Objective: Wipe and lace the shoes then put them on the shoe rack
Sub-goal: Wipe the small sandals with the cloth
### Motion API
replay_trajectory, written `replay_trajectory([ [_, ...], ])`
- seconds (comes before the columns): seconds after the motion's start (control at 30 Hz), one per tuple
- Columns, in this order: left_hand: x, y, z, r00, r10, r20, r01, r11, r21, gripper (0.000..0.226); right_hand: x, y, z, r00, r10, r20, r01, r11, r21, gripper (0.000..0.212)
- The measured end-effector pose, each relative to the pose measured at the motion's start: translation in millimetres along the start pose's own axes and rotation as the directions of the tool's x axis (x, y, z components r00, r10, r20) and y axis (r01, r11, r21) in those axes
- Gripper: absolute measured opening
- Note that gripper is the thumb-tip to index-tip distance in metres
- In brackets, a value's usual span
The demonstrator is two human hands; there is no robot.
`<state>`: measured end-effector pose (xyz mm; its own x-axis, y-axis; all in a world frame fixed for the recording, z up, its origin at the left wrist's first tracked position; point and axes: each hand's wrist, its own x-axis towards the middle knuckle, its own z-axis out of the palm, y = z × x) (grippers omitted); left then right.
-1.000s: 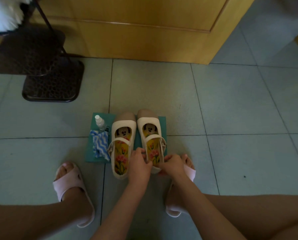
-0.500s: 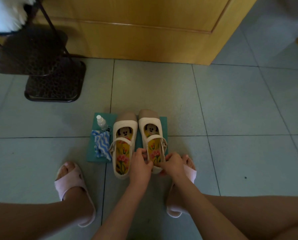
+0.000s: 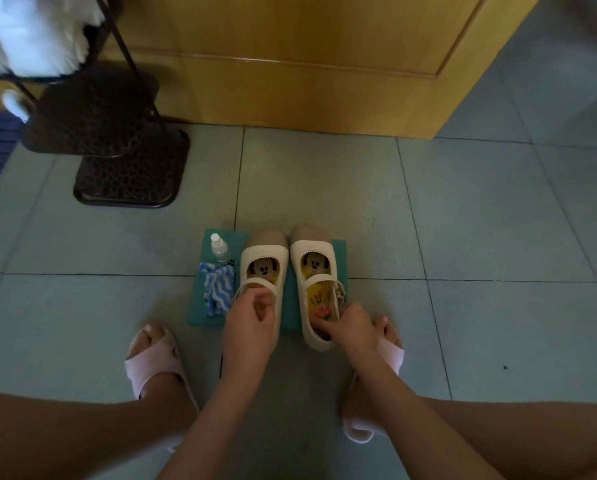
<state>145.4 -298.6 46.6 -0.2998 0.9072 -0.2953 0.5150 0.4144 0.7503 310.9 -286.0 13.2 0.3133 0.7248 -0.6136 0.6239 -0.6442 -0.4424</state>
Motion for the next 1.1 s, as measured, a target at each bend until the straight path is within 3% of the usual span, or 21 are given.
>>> replay_trajectory([
  [0.13, 5.0, -8.8, -6.0, 0.998, -0.047, -0.039, 0.048, 0.999, 0.022, 0.027, 4.2, -1.0, 4.7, 1.0, -0.006, 0.007, 0.006, 1.0, 0.01, 0.062],
  [0.23, 4.6, -20.7, -8.1, 0.997, -0.043, -0.059, 0.046, 0.998, 0.046, 0.034, -2.1, 0.9, -4.3, 0.999, -0.037, 0.008, 0.036, 0.995, 0.097, 0.048],
  [0.33, 3.4, -35.0, -9.8, 0.991, -0.134, 0.028, 0.132, 0.989, 0.063, 0.07, -21.0, 5.4, -8.9, 0.996, -0.085, 0.027, 0.076, 0.965, 0.25, 0.044],
  [0.4, -2.1, -39.5, -7.2, 0.967, -0.207, 0.146, 0.205, 0.978, 0.03, 0.097, -32.0, 8.8, -3.6, 0.991, -0.128, 0.041, 0.112, 0.957, 0.269, 0.059],
  [0.47, -11.9, -40.1, -0.5, 0.964, -0.182, 0.197, 0.181, 0.983, 0.02, 0.111, -37.5, 11.0, 7.2, 0.987, -0.16, 0.012, 0.157, 0.976, 0.154, 0.081],
  [0.53, -20.9, -40.5, 5.5, 0.979, -0.14, 0.145, 0.139, 0.99, 0.021, 0.113, -40.1, 15.8, 20.3, 0.981, -0.186, -0.05, 0.19, 0.976, 0.107, 0.091],
  [0.77, -26.0, -53.7, 12.8, 0.999, -0.035, -0.005, 0.034, 0.994, -0.104, 0.098, -44.1, 17.2, 40.1, 0.96, -0.191, -0.205, 0.239, 0.941, 0.241, 0.093],
  [1.1, -25.8, -51.4, 15.5, 1.0, -0.028, -0.014, 0.027, 0.995, -0.098, 0.085, -41.8, 12.6, 42.6, 0.955, -0.171, -0.24, 0.244, 0.916, 0.317, 0.071],
])
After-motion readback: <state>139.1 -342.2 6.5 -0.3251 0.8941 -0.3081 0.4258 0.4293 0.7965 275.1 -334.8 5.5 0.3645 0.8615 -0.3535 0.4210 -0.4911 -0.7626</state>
